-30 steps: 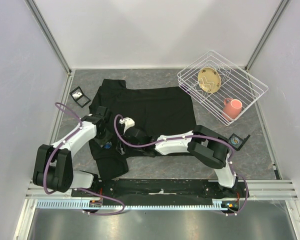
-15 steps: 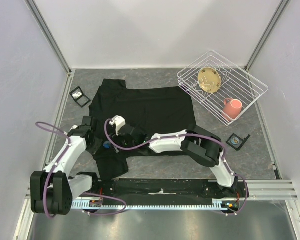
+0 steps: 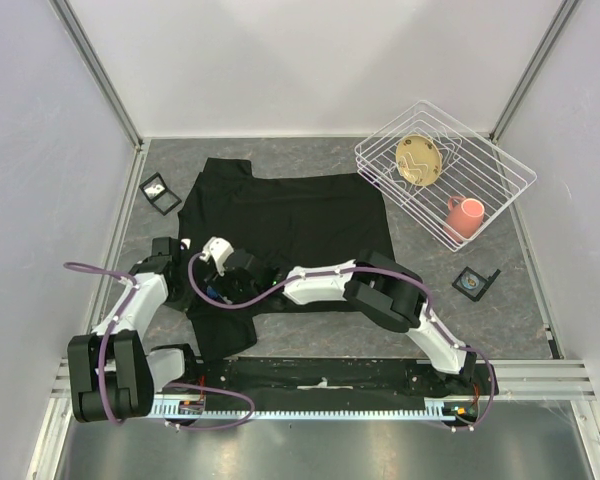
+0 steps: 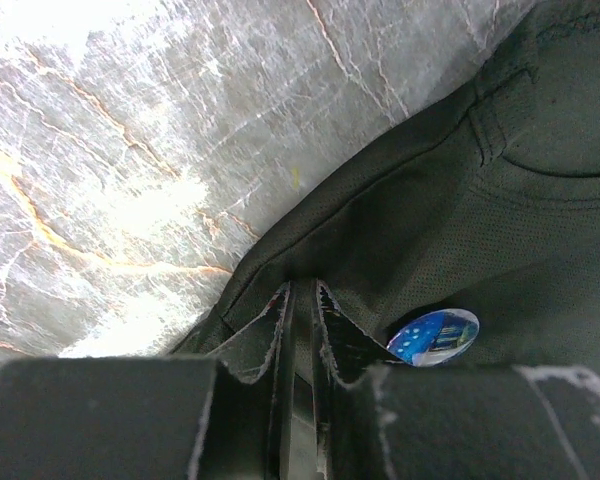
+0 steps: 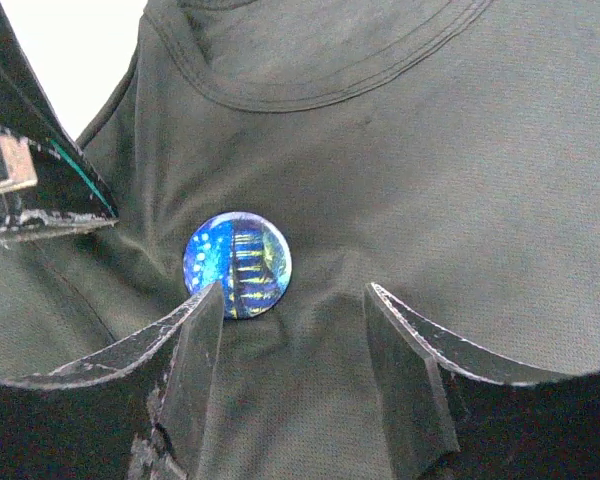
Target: Remove the brooch from the garment
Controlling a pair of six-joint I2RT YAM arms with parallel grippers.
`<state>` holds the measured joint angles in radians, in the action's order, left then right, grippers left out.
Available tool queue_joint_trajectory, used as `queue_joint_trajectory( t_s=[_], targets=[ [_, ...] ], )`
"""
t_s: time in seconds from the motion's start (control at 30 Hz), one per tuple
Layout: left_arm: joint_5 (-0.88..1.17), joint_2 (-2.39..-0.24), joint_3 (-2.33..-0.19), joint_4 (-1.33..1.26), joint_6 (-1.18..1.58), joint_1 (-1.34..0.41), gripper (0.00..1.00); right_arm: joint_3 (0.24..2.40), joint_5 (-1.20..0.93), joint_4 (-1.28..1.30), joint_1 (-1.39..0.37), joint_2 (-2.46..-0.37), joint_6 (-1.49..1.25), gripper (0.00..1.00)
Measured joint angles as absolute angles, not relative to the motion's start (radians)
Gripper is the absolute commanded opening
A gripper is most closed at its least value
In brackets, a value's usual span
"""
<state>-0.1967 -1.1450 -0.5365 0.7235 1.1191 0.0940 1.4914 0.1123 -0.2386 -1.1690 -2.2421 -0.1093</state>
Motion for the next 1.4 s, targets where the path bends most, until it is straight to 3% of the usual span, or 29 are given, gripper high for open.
queue_joint_trajectory(
  t_s=[0.47, 0.6, 0.73, 0.8, 1.4],
  targets=[
    [-0.168, -1.169, -0.547, 0.730, 1.121, 0.110, 0.16, 1.509, 0.116, -0.273, -1.234, -2.275, 0.023, 0.70],
    [-0.149, -1.170, -0.548, 0.729, 1.121, 0.111, 0.16, 1.535, 0.134, -0.284, -1.233, -2.306, 0.033, 0.65],
    [-0.141, -1.169, -0.548, 0.730, 1.121, 0.111, 0.15, 1.537, 0.148, -0.284, -1.232, -2.307, 0.035, 0.48],
    [-0.134, -1.169, -0.548, 0.730, 1.121, 0.111, 0.15, 1.537, 0.152, -0.284, -1.230, -2.307, 0.031, 0.46],
    [-0.118, -1.105, -0.546, 0.736, 1.100, 0.111, 0.15, 1.453, -0.058, -0.413, -1.135, -2.291, -0.329, 0.48]
  ],
)
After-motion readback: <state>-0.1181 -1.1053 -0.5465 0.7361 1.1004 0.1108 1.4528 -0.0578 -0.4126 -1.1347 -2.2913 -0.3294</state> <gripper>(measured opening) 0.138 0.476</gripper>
